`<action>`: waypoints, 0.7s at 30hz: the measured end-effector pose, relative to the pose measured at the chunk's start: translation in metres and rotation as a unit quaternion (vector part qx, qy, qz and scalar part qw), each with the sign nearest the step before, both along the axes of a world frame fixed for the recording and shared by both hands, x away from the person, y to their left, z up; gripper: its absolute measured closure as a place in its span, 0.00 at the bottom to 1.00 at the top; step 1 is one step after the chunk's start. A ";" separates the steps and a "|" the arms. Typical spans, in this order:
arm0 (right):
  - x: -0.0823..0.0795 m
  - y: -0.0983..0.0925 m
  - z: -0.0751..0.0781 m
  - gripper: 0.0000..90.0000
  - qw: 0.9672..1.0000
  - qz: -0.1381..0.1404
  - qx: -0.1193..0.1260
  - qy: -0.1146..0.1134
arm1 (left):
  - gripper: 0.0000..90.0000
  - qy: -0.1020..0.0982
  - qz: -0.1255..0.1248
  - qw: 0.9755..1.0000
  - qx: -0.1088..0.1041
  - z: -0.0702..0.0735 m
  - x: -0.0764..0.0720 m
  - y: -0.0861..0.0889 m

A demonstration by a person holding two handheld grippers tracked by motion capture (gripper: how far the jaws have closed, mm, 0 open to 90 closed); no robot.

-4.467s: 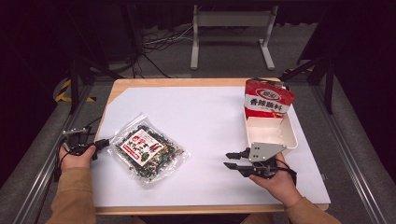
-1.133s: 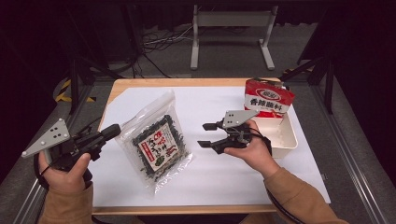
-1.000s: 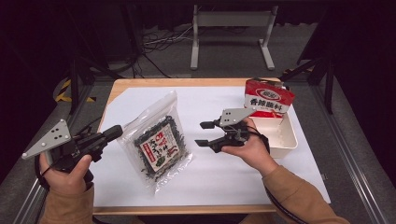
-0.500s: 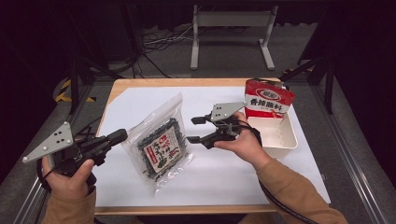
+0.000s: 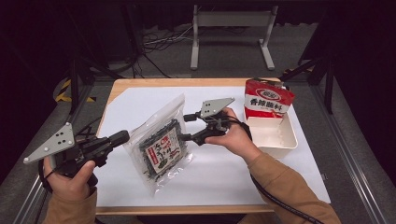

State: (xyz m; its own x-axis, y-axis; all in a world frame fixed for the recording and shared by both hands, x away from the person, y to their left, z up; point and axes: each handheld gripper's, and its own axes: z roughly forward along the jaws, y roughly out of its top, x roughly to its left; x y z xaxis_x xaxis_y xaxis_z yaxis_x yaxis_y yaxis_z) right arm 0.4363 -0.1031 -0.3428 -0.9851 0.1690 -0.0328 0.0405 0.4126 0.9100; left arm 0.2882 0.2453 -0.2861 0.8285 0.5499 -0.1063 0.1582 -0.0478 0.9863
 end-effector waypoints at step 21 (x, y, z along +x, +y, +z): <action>0.001 0.016 -0.009 0.34 0.999 0.041 0.022 0.024 | 1.00 -0.001 0.002 1.000 0.005 0.000 0.000 0.000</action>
State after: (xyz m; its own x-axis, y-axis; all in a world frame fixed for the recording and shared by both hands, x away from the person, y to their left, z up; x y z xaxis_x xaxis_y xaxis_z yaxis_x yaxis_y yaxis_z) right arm 0.4375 -0.0872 -0.3518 -0.9959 0.0880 0.0212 0.0529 0.3759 0.9252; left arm 0.2887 0.2458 -0.2864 0.8268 0.5538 -0.0991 0.1563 -0.0569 0.9861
